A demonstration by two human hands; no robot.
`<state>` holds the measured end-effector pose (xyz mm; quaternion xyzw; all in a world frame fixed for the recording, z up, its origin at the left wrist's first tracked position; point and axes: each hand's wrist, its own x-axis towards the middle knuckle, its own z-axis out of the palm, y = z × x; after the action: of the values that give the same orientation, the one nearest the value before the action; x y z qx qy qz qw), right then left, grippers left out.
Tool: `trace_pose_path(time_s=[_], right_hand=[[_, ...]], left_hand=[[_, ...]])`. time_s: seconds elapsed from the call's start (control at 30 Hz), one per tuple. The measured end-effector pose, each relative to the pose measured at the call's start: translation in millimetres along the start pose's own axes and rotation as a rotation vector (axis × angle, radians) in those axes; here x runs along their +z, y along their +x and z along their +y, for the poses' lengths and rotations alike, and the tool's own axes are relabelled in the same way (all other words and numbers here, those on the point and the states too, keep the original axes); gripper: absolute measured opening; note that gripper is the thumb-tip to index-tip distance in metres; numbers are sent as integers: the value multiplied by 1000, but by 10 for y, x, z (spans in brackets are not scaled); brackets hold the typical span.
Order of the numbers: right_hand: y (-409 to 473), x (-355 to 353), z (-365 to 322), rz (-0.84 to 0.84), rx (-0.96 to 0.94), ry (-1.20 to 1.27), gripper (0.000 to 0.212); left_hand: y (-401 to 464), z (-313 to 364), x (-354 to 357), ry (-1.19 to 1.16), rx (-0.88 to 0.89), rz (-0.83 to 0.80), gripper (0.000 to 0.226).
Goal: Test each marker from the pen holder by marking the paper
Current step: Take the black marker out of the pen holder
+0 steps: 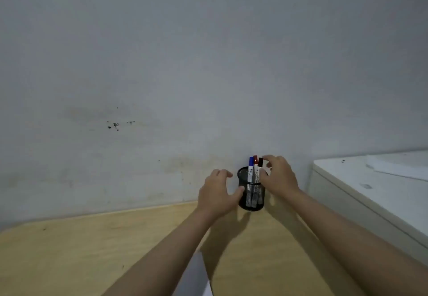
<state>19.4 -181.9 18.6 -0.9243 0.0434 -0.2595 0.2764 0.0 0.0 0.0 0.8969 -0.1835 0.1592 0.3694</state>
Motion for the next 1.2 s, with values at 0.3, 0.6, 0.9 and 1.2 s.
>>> trace_pose_path(time_s=[0.3,0.6,0.9,1.2], right_hand=[[319,239,151,64,-34,-52,28],[193,-186,-128,244,-203,229,8],[-788,-648,-555,296,-517,395,11],[-1407,-613,-897,188,-446,555,8]], left_hand=[[434,-148,446,44,46,38,35],[371,-27,403,-93,-38,26,27],[-166,558,-368,-964,-274,27,17],[-751,621,-1068,-887,-294,95,13]])
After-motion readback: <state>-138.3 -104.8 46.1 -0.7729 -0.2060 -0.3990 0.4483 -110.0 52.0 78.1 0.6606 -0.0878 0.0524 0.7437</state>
